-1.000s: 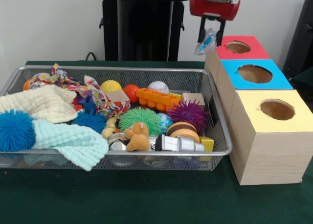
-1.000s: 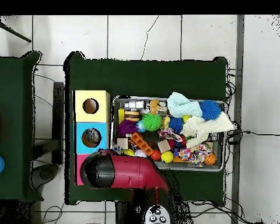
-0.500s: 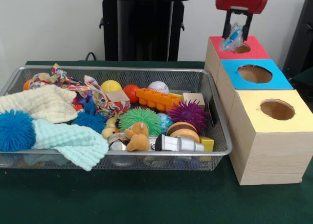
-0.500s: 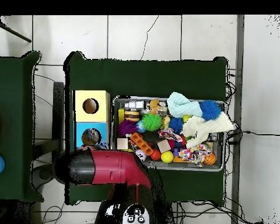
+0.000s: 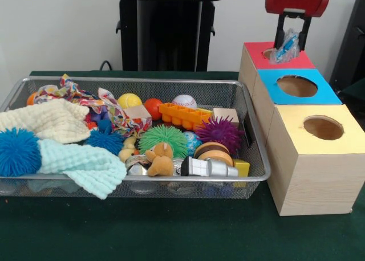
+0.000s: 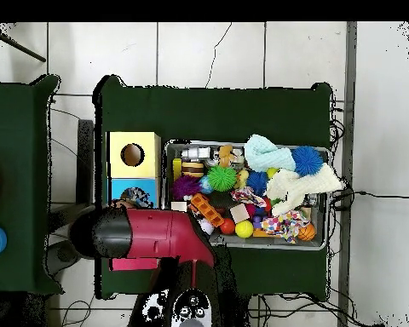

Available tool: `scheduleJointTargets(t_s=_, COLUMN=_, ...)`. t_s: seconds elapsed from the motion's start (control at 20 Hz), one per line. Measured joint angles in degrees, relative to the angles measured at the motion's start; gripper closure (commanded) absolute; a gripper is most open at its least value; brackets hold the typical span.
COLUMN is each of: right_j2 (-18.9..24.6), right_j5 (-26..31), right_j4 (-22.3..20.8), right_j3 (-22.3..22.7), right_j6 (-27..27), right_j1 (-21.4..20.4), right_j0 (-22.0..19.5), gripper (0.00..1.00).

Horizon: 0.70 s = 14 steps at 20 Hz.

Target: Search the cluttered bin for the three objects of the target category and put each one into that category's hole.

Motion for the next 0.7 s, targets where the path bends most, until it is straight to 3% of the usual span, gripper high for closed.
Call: scheduleJointTargets(t_s=0.7, right_j2=-5.0, right_j5=0.0, right_j4=0.1, right_j3=-2.6, right_j6=0.0, right_j1=1.9, right_j0=4.3, gripper=1.00)
